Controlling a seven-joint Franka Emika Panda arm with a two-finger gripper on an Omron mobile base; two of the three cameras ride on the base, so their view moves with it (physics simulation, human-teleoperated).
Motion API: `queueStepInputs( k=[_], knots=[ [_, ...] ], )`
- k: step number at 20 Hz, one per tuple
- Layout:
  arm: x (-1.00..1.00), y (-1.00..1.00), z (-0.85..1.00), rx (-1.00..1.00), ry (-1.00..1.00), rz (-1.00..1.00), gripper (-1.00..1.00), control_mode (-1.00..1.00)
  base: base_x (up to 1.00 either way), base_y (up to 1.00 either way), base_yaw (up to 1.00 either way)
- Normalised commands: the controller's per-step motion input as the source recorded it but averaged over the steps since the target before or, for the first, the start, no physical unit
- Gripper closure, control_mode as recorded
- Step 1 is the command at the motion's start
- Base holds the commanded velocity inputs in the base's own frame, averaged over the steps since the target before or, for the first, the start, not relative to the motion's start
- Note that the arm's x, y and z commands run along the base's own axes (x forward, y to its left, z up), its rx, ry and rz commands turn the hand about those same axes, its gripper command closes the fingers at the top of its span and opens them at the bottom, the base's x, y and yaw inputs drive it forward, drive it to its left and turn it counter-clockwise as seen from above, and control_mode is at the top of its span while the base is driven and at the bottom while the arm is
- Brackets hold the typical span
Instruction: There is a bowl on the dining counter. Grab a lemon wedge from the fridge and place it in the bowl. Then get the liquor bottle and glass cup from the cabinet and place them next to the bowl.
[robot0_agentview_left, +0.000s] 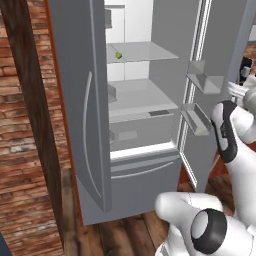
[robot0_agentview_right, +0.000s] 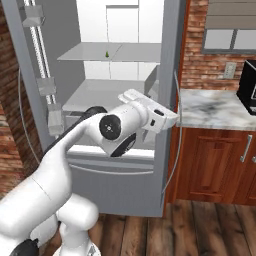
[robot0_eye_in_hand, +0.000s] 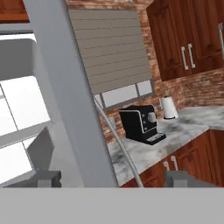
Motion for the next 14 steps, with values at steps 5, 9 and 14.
queueStepInputs(
  k=[5,9,14],
  knots=[
    [-1.00,0.72,0.36,0.00,-0.04,0.11,-1.00,-1.00,0.00,0.00,0.00],
    [-1.00,1.00,0.33,0.00,0.06,0.20,-1.00,-1.00,0.00,0.00,0.00],
    [-0.63,0.98,0.55,0.00,0.27,0.22,-1.00,-1.00,0.00,0.00,0.00]
  ],
)
